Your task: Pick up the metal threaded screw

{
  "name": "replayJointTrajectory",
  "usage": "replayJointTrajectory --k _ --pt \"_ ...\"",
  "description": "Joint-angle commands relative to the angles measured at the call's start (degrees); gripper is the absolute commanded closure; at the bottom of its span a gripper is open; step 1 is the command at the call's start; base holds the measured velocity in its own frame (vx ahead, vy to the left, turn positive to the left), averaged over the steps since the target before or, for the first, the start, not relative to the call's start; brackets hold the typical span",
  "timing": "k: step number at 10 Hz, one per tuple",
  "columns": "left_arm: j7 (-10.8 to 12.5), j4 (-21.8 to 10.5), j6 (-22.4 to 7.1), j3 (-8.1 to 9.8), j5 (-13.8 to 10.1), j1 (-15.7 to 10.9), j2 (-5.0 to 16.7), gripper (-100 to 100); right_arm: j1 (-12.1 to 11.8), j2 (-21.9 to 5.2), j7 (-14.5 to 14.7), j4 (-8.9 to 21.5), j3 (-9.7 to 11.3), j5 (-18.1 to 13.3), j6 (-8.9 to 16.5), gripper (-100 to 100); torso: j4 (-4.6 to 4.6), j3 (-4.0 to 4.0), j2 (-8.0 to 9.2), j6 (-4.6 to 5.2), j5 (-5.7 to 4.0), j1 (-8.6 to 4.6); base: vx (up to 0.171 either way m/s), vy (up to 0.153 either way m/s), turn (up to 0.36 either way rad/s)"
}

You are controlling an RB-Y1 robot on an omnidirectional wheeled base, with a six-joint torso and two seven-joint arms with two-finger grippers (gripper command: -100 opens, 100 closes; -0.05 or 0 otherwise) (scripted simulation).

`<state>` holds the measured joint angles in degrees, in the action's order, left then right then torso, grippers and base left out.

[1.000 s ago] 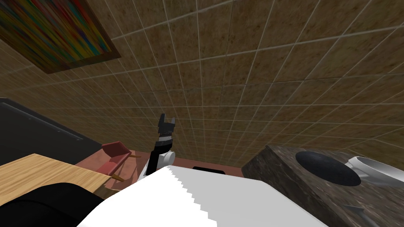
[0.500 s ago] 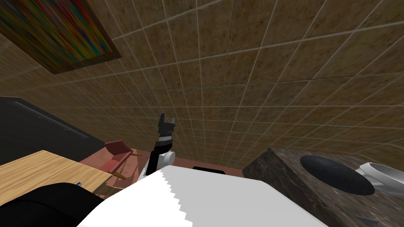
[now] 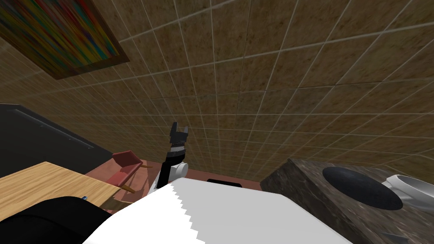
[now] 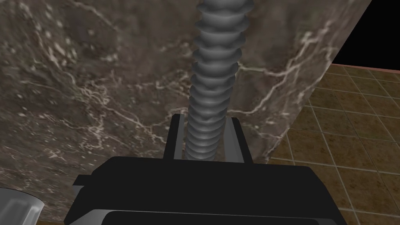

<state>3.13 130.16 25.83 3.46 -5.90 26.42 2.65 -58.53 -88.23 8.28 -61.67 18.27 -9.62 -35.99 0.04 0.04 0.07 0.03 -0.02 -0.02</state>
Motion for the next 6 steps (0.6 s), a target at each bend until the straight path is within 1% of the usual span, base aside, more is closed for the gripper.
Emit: replayJointTrajectory --k 1,2,4,5,6 --pt "0.0 0.0 0.0 0.0 0.0 0.0 0.0 0 0.0 0.0 0.0 0.0 0.0 0.0 0.0 0 0.0 0.0 0.0 0.0 0.0 0.0 0.0 0.0 0.0" --pt "0.0 0.0 0.0 0.0 0.0 0.0 0.0 0 -0.33 -1.59 -0.48 -0.01 -0.4 0.44 -0.81 100 0.0 0.0 0.0 0.0 0.0 0.0 -0.019 0.012 -0.08" --pt "0.0 0.0 0.0 0.0 0.0 0.0 0.0 0 -1.09 -3.55 -0.94 -0.24 -1.09 1.19 -1.68 100 0.02 0.07 0.12 0.04 0.05 0.13 -0.036 0.032 -0.074" --pt "0.0 0.0 0.0 0.0 0.0 0.0 0.0 0 -0.92 -2.94 -0.72 -0.25 -0.91 0.97 -1.29 100 0.03 0.08 0.14 0.05 0.06 0.16 -0.013 0.014 -0.014" --pt "0.0 0.0 0.0 0.0 0.0 0.0 0.0 0 -0.96 -3.03 -0.75 -0.26 -0.95 1.01 -1.38 0 0.02 0.06 0.09 0.04 0.04 0.1 0.0 0.0 0.0"
